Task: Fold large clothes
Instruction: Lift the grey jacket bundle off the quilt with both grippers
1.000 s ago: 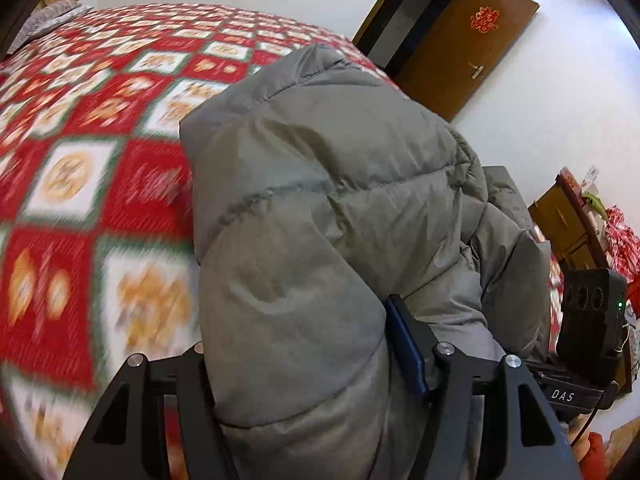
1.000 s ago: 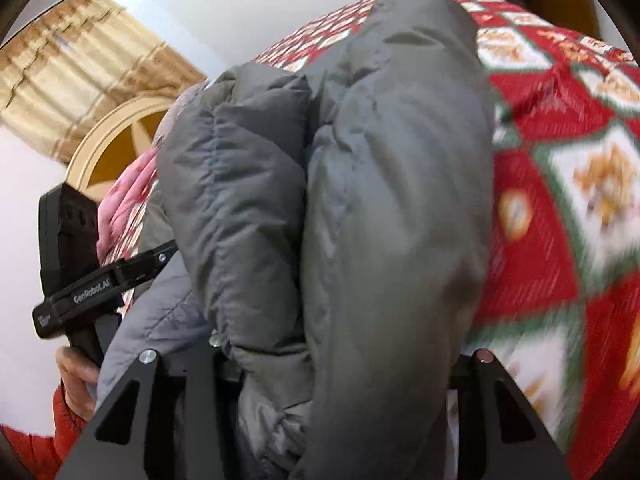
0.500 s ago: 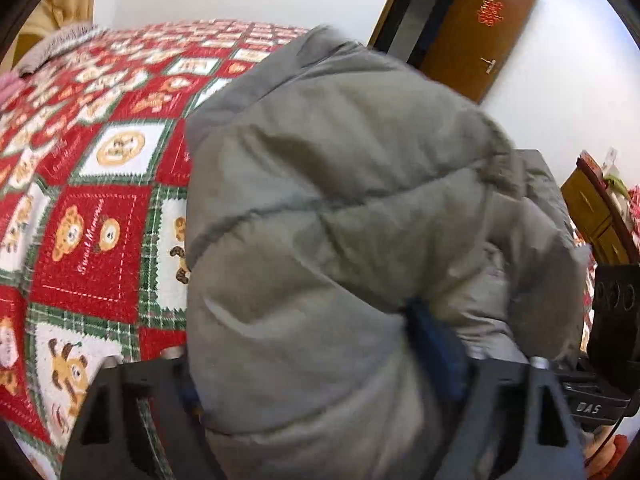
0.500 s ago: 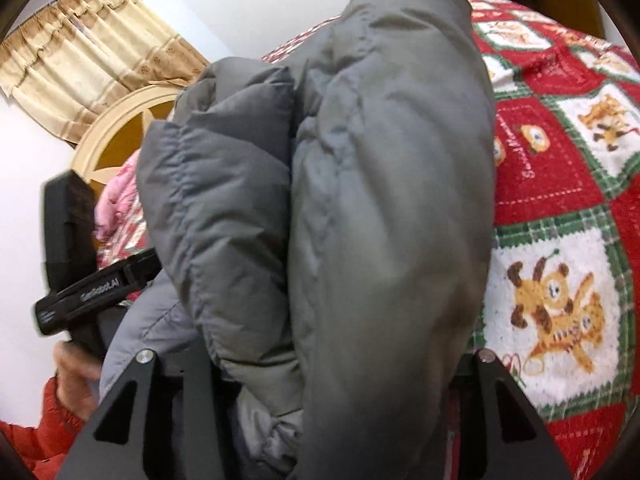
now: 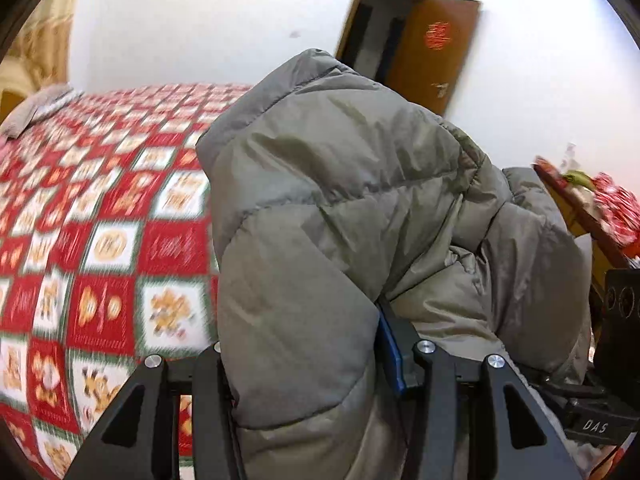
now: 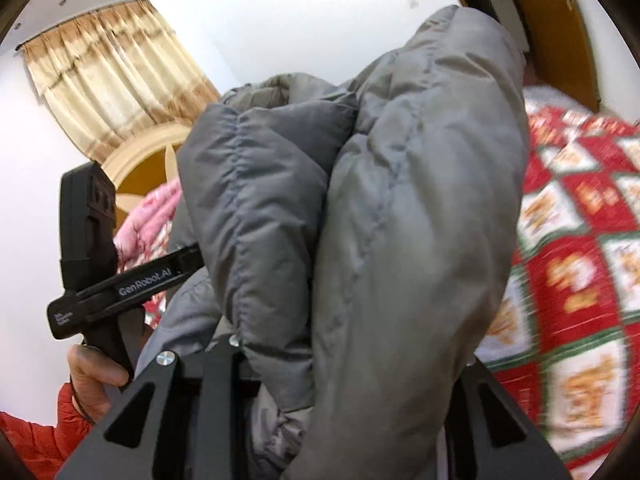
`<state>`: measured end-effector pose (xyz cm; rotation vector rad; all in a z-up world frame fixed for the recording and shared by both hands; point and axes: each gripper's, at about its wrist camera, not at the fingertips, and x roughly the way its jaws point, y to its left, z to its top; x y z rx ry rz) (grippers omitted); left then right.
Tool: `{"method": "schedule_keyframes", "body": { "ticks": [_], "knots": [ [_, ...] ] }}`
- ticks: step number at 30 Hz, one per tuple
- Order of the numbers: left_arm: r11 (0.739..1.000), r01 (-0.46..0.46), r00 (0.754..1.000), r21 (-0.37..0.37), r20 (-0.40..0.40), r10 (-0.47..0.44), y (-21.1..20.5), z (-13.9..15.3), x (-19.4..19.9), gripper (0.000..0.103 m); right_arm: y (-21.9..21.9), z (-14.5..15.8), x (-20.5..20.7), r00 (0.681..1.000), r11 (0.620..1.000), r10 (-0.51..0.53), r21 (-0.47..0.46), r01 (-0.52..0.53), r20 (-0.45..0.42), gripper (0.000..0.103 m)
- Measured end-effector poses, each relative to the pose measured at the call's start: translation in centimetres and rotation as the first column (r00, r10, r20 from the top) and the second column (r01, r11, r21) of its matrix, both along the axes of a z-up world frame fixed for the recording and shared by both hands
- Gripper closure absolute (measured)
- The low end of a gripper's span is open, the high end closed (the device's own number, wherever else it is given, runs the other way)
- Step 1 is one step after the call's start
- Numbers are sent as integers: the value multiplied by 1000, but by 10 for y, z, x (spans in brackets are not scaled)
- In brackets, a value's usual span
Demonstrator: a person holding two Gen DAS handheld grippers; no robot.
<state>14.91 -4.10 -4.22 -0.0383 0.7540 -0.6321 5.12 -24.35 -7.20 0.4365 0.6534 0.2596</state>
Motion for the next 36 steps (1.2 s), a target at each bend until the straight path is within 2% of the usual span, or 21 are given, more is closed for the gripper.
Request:
{"method": "schedule_keyframes", "body": {
  "ticks": [5,9,15,22,28,32,36],
  "knots": [
    [992,120,992,-35,42,-118,-52,29,-5,54,-52,33,-51,993,995,-91,-41,94,80,70],
    [977,213,976,-29,43,-212,-117,36,-4,54,-98,41,-79,978,979,-182,-71,190,106,70],
    [962,270,963,51,14,-271,-209,10,11,54,-171,12,-83,950,950,-308,-40,310,57,70],
    [949,267,964,169,-66,-259,-284,-34,28,54,-245,-46,-53,927,929,-369,-10,369,-71,70],
    [951,238,970,195,-90,-225,-312,-51,36,54,-271,-75,-28,918,924,-377,12,381,-126,70],
    [951,225,974,213,-73,-214,-322,-54,37,54,-260,-78,-11,914,923,-381,10,386,-140,70],
    [955,203,979,216,-73,-191,-325,-62,45,51,-274,-89,-6,914,924,-371,34,381,-162,69]
  ]
}}
